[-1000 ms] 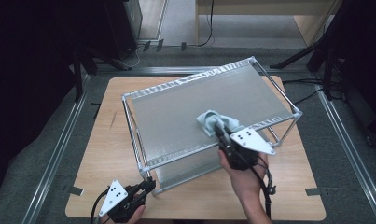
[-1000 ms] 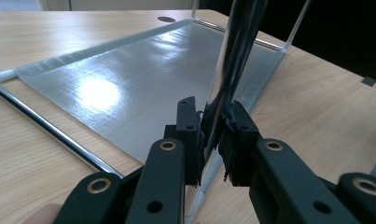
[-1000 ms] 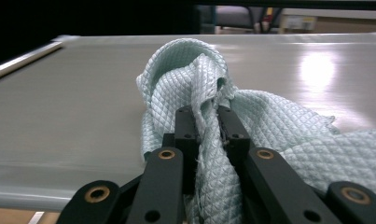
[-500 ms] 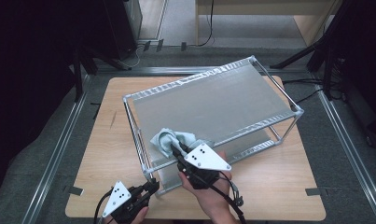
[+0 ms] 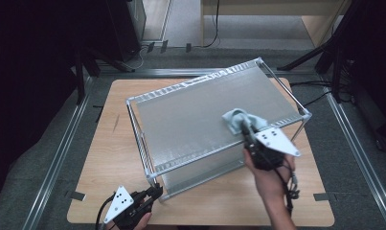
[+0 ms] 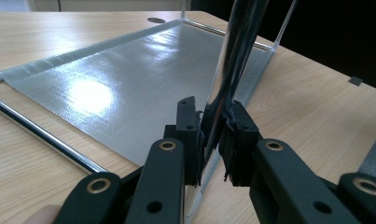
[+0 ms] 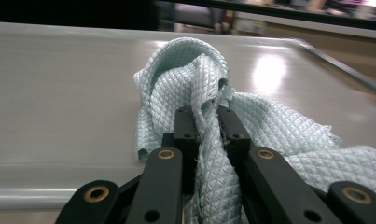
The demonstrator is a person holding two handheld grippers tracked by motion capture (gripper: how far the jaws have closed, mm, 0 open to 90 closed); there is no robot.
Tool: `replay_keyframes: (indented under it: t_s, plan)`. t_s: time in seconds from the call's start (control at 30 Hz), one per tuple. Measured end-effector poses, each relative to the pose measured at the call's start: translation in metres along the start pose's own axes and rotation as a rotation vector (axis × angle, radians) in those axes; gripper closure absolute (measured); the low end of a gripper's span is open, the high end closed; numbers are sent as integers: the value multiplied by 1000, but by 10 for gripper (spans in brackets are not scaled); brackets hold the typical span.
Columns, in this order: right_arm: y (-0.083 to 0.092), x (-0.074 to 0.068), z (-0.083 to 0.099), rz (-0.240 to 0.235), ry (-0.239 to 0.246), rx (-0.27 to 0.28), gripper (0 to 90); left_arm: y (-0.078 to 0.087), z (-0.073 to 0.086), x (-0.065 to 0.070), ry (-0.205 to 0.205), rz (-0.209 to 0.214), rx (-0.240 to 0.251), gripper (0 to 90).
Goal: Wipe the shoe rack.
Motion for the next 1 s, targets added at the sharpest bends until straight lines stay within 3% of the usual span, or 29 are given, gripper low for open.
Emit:
replay_keyframes:
  t_s: [0.03, 0.07, 0.1, 0.13, 0.17, 0.2, 0.23, 0.33, 0.4, 0.43, 0.47, 0.5, 0.53, 0.57, 0.6, 0.63, 0.67, 0.7, 0.73, 0.77, 0.8, 0.83, 0.87, 0.93, 0.97, 1.0]
  plan:
    - [1, 25, 0, 47, -15, -4, 802, 0, 0, 0, -1, 1, 0, 785]
    - [1, 25, 0, 47, -15, -4, 802, 0, 0, 0, -1, 3, 0, 785]
    - [2, 52, 0, 102, -34, -7, 801, 0, 0, 0, -1, 4, -1, 785]
    - [2, 52, 0, 102, -34, -7, 801, 0, 0, 0, -3, 6, -1, 785]
    - [2, 76, 1, 138, -71, -7, 801, 0, 0, 0, -1, 13, 0, 785]
    - [2, 76, 1, 138, -71, -7, 801, 0, 0, 0, -1, 13, 0, 785]
    - [1, 95, 1, 159, -118, -10, 800, 0, 0, 1, -2, 15, -1, 785]
    - [0, 102, 0, 157, -155, -16, 802, -1, -1, 1, -5, 17, -4, 786]
    - [1, 96, 0, 156, -156, -23, 803, -2, -1, 0, 4, 14, -4, 783]
    - [0, 81, 0, 122, -148, -20, 803, -3, -1, -1, 4, 14, -3, 783]
    - [0, 81, 0, 122, -148, -20, 803, -3, -1, -1, 4, 16, -4, 783]
    - [-1, 60, 0, 78, -144, -15, 803, -3, -1, -1, 11, 19, -1, 781]
    - [-1, 60, 0, 78, -144, -15, 803, -3, -1, -1, 11, 19, -1, 780]
    - [-2, 35, 0, 25, -136, -12, 803, -4, -1, -1, 16, 20, 1, 780]
    - [-2, 35, 0, 25, -136, -12, 803, -4, -1, -1, 16, 20, 1, 780]
    - [-2, 22, 0, -3, -135, -15, 802, -3, -1, -1, 16, 21, 0, 780]
    - [-4, -4, -1, -59, -125, -16, 802, -3, -1, 0, 12, 20, -2, 779]
    - [-5, -18, -2, -87, -118, -17, 802, -3, -1, 0, 13, 19, -1, 779]
    - [-5, -18, -2, -87, -118, -17, 802, -3, -1, 0, 13, 19, -1, 780]
    - [-6, -47, -3, -143, -108, -21, 802, -3, -1, 0, 14, 20, 0, 779]
    - [-6, -47, -3, -143, -108, -21, 802, -3, -1, 0, 15, 19, 0, 779]
    - [-6, -75, -4, -200, -91, -18, 803, -3, -1, 0, 21, 22, -1, 776]
    - [-6, -75, -4, -200, -91, -18, 803, -4, -1, 0, 29, 27, 0, 776]
    - [-4, -102, -4, -257, -74, -15, 803, -4, -1, 0, 24, 29, -1, 776]
    - [-1, -127, -4, -313, -64, -16, 804, -4, -1, 0, 22, 27, -2, 777]
    - [-1, -127, -4, -313, -64, -16, 804, -4, -1, 0, 22, 26, -2, 777]
Point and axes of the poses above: each handheld gripper's, and its own axes: y roughly backward along the jaws, z roughly out of its underside, x roughly to its right, the point moved 8 cm from there along -y, roughly forward along the jaws, and after that the axes turned 2 degrees about x, right-handed, at the moved point
